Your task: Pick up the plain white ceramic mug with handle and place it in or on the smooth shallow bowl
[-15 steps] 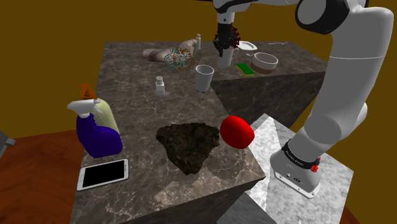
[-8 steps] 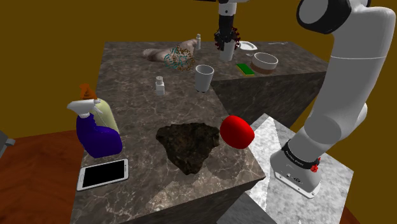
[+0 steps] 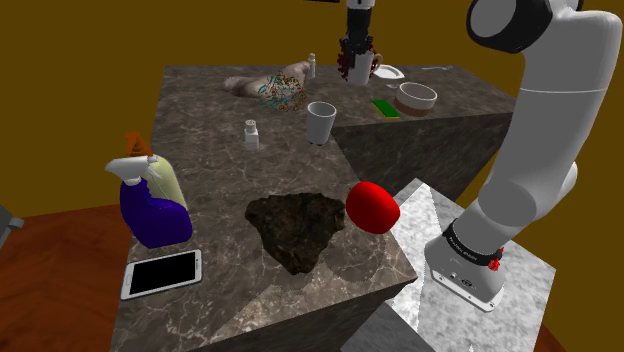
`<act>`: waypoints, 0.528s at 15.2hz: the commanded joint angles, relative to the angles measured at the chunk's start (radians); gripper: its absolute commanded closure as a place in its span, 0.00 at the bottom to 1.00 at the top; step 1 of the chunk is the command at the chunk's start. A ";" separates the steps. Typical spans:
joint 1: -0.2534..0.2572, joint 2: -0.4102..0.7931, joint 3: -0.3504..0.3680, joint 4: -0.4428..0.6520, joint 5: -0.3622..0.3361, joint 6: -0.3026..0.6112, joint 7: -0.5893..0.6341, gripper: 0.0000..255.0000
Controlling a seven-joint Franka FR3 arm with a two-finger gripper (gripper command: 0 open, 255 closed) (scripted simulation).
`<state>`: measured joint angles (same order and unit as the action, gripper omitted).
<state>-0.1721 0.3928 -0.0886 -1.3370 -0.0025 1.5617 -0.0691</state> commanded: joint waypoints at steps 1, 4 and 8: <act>0.000 0.002 0.000 0.022 0.000 -0.020 0.000 1.00; -0.042 -0.011 -0.021 0.007 -0.003 -0.017 -0.062 1.00; -0.098 -0.015 -0.048 0.009 -0.007 -0.018 -0.145 1.00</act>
<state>-0.2556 0.3783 -0.1301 -1.3333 -0.0087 1.5468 -0.1912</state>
